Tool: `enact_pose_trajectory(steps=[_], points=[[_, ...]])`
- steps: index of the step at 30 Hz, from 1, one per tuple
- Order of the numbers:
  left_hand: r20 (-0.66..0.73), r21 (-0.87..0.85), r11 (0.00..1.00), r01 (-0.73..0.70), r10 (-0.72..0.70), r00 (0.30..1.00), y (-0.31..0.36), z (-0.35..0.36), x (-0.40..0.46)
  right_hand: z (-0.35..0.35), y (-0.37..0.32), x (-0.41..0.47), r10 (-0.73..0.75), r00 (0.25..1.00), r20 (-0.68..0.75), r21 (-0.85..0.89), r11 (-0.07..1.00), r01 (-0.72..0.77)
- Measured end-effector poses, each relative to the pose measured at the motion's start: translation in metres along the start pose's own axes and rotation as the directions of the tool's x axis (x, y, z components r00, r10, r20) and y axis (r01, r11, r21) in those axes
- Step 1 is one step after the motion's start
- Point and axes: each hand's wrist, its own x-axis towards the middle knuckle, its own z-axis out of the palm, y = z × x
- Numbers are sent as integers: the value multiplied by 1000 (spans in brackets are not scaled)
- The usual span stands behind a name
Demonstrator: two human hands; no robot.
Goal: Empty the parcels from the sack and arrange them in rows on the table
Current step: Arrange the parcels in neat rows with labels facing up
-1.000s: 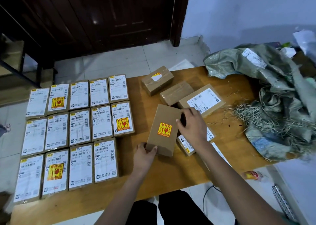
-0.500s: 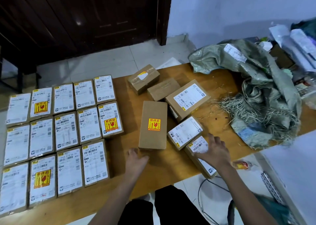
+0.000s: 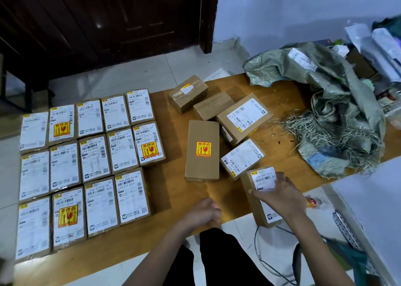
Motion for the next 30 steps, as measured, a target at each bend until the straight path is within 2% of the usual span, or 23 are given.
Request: enact_pose_trajectory(steps=[3,6,8,10,13,15,17,19,22,25,27,30], points=[[53,36,992,-118,116,992,22,-7,-24,-29,-18,-23,-47,998,-49,8,999,47],[18,48,973,-225,224,974,43,-13,-49,-42,-51,-41,-87,995,-43,-10,996,87],[-41,-56,951,-304,302,952,50,-16,-61,-38,-80,-50,-110,994,-22,-62,992,108],[-142,-196,901,-386,363,921,46,-27,-70,-27,-110,-58,-177,983,-52,-34,984,176],[-265,-313,840,-443,371,890,31,-57,-79,-7,-141,-63,-323,942,-93,77,941,330],[-306,-399,810,-430,324,895,17,-83,-83,5,-160,-63,-405,913,-45,233,884,404],[-322,-514,752,-413,277,905,3,-106,-83,21,-172,-58,-449,890,81,466,806,365],[-334,-562,718,-410,256,907,-9,-124,-84,41,-182,-52,-445,874,194,649,726,226],[-383,-443,810,-385,217,898,-24,-139,-83,65,-193,-55,-412,877,246,698,703,135],[-544,-102,936,-337,231,807,-38,-146,-81,83,-194,-56,-391,902,182,637,746,195],[-628,22,947,-322,264,733,-47,-148,-79,93,-192,-58,-379,913,149,586,778,227],[-644,113,953,-281,286,710,-64,-153,-76,113,-187,-61,-343,930,133,491,838,239]])
